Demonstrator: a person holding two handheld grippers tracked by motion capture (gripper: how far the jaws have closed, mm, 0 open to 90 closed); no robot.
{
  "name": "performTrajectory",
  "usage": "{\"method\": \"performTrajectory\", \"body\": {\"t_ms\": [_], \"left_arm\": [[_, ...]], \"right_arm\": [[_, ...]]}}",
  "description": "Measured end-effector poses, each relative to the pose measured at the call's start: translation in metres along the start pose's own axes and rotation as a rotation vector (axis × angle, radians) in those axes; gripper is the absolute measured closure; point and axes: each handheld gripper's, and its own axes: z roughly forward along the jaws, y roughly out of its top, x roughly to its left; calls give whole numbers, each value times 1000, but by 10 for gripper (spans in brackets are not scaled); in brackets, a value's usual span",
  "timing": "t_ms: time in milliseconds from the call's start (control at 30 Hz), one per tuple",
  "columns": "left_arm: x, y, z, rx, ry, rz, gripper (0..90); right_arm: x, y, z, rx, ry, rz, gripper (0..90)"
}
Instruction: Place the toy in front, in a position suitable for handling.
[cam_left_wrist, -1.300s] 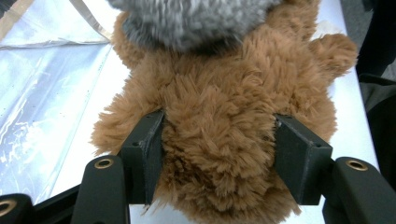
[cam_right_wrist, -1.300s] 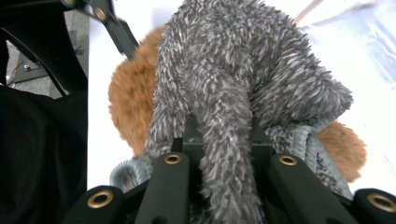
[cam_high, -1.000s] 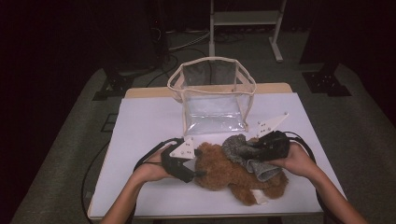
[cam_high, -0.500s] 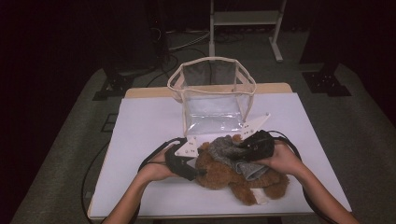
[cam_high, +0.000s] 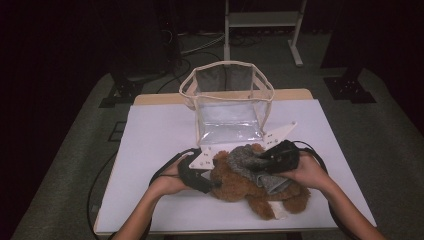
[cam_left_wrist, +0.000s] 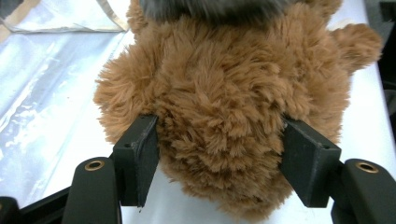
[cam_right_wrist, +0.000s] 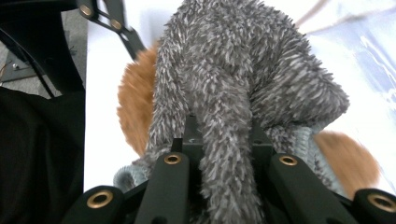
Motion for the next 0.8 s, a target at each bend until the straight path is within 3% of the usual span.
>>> {"method": "performTrajectory", "body": {"t_ms": [100,300,467,533,600,800], "left_arm": [[1,-1,-2,5,2,-4,333],[-4,-3,-11,-67,-56,-6,316],[-7,2,2,-33,-52,8,319],[-7,3,3,-15,-49,27,320],[-6,1,1,-11,-45,20,323],[-5,-8,-2,-24,-57,-8,324]], "right_arm": [[0,5,8,12,0,-29,748],[-8,-5,6,2,6,20,750],[-6,5,8,18,-3,-11,749],[-7,11,10,19,-9,-14,749],[-11,12,12,24,-2,-15,749],[-21,-3,-4,13,-25,39,747]]}}
